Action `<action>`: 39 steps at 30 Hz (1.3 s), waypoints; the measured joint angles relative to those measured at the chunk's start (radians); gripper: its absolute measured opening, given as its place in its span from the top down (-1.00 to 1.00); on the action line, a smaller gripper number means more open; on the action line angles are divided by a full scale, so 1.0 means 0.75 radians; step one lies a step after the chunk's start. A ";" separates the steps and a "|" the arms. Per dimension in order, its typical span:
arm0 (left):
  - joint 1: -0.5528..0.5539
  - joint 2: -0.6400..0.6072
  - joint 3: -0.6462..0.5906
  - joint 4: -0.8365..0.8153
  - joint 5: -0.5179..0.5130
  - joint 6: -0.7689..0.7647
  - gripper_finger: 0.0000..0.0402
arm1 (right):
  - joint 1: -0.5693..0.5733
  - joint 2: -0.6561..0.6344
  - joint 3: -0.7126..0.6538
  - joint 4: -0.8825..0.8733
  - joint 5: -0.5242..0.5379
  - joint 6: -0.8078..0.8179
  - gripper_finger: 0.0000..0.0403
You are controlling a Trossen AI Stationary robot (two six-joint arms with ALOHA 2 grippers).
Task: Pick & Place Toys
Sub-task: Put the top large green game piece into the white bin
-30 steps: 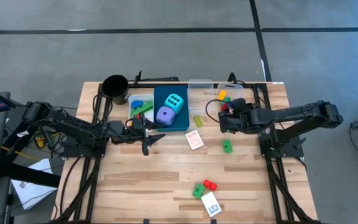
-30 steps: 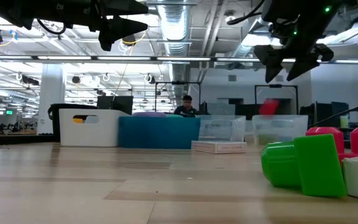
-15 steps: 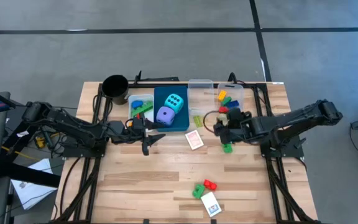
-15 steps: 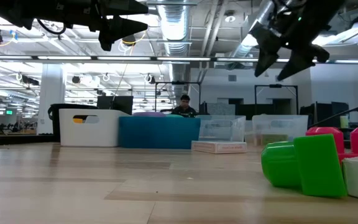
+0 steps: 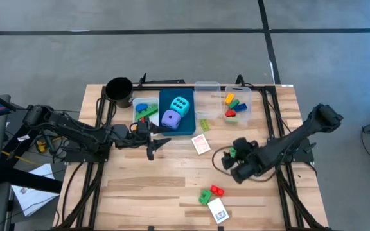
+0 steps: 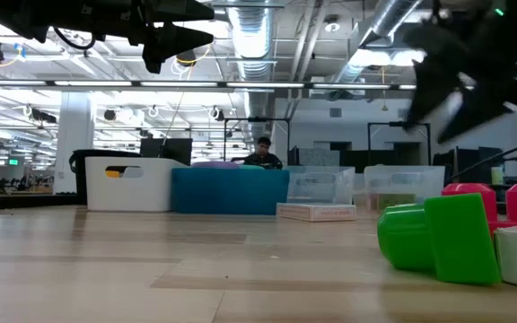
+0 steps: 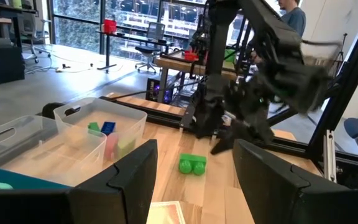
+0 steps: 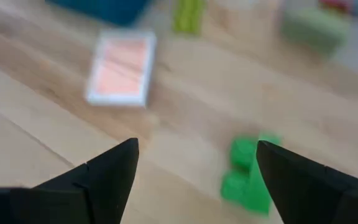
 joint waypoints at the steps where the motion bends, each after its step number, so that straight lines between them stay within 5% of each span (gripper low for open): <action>1: 0.000 0.000 0.000 -0.006 0.000 0.000 -0.02 | 0.010 0.036 -0.001 -0.014 -0.033 0.048 -0.59; 13: 0.000 0.000 0.000 -0.008 -0.002 0.000 -0.02 | -0.004 0.352 0.003 -0.034 -0.270 0.248 -0.59; 21: 0.000 0.000 0.000 -0.009 -0.006 0.000 -0.02 | -0.044 0.457 0.006 -0.042 -0.276 0.313 -0.54; 39: 0.000 0.000 0.000 -0.009 -0.004 0.000 -0.02 | -0.057 0.464 0.007 -0.127 -0.259 0.331 -0.08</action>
